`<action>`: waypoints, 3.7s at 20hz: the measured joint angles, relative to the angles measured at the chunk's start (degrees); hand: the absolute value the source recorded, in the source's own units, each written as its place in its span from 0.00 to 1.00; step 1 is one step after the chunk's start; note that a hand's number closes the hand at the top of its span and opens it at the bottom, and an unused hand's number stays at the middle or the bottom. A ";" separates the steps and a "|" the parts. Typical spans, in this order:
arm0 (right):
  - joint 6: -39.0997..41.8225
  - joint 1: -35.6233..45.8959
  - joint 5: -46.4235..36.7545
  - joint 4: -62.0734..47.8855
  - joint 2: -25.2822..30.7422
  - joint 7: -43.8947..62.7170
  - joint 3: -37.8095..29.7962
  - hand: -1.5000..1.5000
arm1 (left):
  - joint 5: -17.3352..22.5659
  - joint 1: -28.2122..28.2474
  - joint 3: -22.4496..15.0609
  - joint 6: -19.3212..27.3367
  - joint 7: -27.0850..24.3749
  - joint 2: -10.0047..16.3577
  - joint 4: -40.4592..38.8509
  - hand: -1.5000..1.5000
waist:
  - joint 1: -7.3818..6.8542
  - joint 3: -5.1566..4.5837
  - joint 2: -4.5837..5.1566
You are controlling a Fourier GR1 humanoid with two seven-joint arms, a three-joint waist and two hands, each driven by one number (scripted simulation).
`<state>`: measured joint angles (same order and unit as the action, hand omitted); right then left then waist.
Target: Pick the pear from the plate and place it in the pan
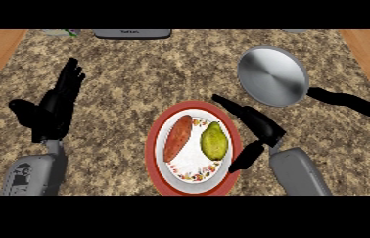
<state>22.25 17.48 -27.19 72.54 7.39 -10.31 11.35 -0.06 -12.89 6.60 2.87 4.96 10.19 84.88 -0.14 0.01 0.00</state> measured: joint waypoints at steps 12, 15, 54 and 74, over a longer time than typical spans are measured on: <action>-1.14 1.79 -5.47 -6.55 -3.89 -5.70 2.38 1.00 | 0.00 -0.17 1.08 -1.19 -0.35 0.35 -0.53 0.50 | 0.05 -0.05 -0.06; -2.77 1.06 -7.17 -5.76 -4.18 -8.32 3.42 1.00 | -0.06 -0.51 1.05 -1.12 0.20 0.20 -0.42 0.50 | 0.08 -0.04 -0.08; -35.88 28.95 -29.29 6.93 -4.54 65.68 9.15 1.00 | -1.63 -0.60 -0.05 -0.15 0.13 -1.45 -0.29 0.50 | -0.16 0.01 0.01; -53.92 30.66 -22.12 -34.62 14.62 29.22 -14.38 1.00 | -1.31 -1.74 -0.34 -1.05 -0.62 -1.68 -0.97 0.50 | -2.03 0.10 0.96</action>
<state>-31.67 48.14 -49.31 37.92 22.01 18.90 -3.04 -1.37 -14.63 6.26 1.82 4.34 8.52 83.91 -2.17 0.11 0.97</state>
